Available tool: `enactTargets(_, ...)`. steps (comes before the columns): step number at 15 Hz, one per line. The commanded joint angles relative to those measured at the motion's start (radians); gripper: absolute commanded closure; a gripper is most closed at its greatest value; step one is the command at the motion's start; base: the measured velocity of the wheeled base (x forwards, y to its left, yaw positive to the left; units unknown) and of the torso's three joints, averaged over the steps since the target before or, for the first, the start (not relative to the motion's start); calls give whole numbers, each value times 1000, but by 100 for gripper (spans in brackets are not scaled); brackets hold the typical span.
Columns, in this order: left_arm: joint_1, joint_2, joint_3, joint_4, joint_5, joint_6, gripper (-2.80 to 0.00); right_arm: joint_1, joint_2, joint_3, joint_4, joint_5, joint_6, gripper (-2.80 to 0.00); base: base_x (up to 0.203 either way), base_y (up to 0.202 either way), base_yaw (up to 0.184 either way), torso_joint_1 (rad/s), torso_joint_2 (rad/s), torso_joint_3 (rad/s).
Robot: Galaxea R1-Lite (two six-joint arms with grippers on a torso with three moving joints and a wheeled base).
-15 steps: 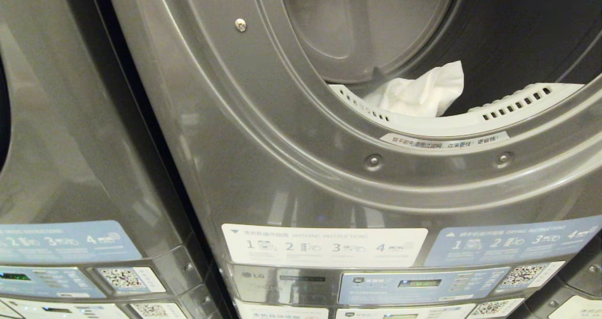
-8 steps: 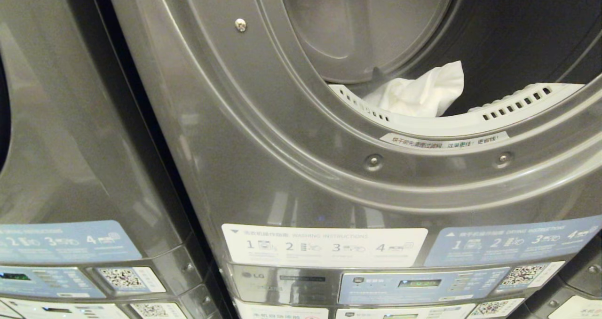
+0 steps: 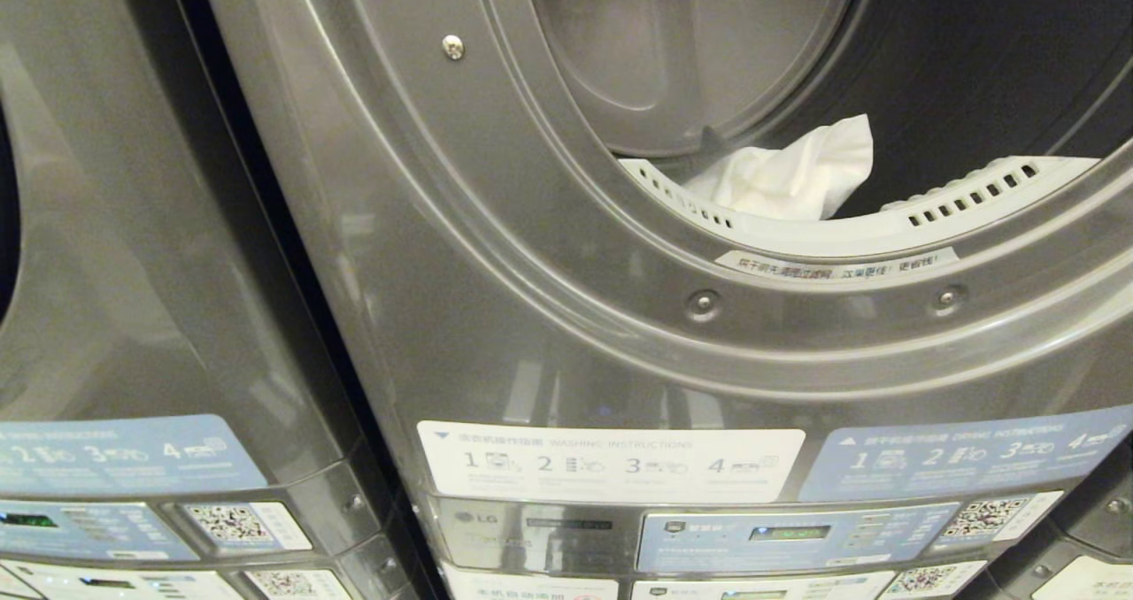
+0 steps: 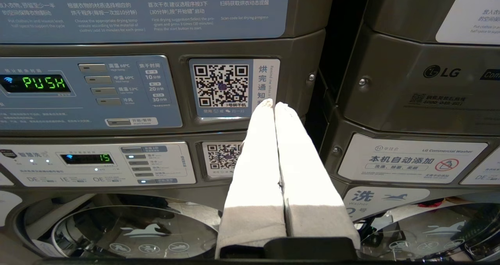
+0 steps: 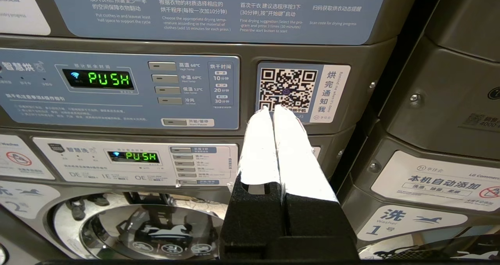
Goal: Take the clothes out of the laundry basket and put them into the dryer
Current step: Close the dryer
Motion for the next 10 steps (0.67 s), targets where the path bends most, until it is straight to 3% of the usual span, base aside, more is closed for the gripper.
enactTargets(1, 0, 0, 0, 0, 0, 0, 0, 0, 2, 0, -1, 0, 3, 0, 0, 0, 0, 0, 0, 0)
enactTargets(10, 0, 0, 0, 0, 0, 0, 0, 0, 2, 0, -1, -2, 10, 0, 0, 0, 0, 0, 0, 0)
